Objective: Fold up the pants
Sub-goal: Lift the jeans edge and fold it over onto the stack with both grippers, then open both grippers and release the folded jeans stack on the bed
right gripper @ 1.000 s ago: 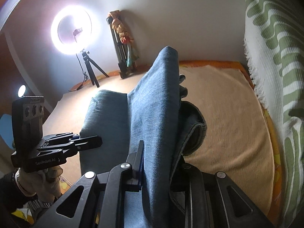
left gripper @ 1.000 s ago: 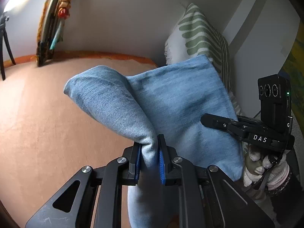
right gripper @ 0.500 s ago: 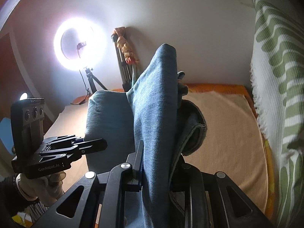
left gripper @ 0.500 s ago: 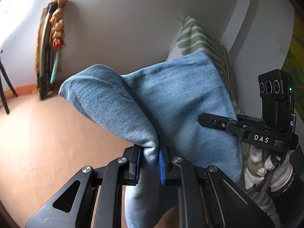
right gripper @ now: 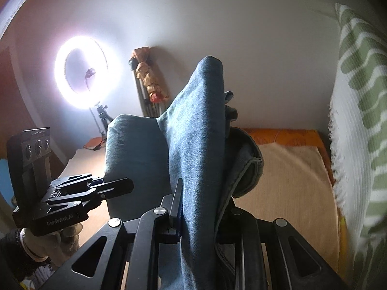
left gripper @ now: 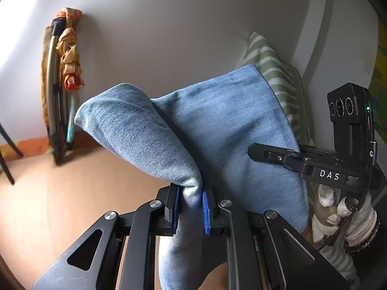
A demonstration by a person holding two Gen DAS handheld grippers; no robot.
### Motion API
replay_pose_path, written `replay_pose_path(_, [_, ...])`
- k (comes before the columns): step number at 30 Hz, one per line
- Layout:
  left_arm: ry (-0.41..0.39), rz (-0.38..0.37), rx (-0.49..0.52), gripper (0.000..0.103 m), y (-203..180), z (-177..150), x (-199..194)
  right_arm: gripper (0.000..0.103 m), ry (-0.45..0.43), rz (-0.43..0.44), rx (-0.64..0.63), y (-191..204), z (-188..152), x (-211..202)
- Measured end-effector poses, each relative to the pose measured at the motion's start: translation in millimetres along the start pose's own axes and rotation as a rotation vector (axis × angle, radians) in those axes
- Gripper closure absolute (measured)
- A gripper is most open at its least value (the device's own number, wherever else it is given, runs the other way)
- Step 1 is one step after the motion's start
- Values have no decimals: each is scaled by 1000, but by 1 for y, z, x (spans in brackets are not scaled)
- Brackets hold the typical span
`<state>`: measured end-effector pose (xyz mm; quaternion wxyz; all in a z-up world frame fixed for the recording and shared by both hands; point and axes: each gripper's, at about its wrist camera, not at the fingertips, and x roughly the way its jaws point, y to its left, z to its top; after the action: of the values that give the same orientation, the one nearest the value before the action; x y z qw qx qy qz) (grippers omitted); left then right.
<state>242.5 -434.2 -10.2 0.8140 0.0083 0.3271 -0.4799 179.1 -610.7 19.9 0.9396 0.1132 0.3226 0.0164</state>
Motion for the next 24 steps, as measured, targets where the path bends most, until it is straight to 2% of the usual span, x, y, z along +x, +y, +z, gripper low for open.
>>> replay_pose_path(10, [7,88,-3,90,43,39,71,85,-3,3,19,-42,52,90])
replay_pose_path(14, [37,129,-15,90,54,39,101,85,24,-26,6,-56,56,125])
replay_pose_path(18, [49,187,-30,90,63,38,117,84,74,-91,-10,-67,53,155])
replay_pose_path(20, [57,199,-31,89,65,37,118,78,90,-139,-7,-73,51,161])
replay_pose_path(22, [52,214,-16,86,61,36,114,62,98,-195,13,-78,49,161])
replay_pose_path(24, [41,221,-4,83,58,38,109,62,100,-218,34,-82,47,157])
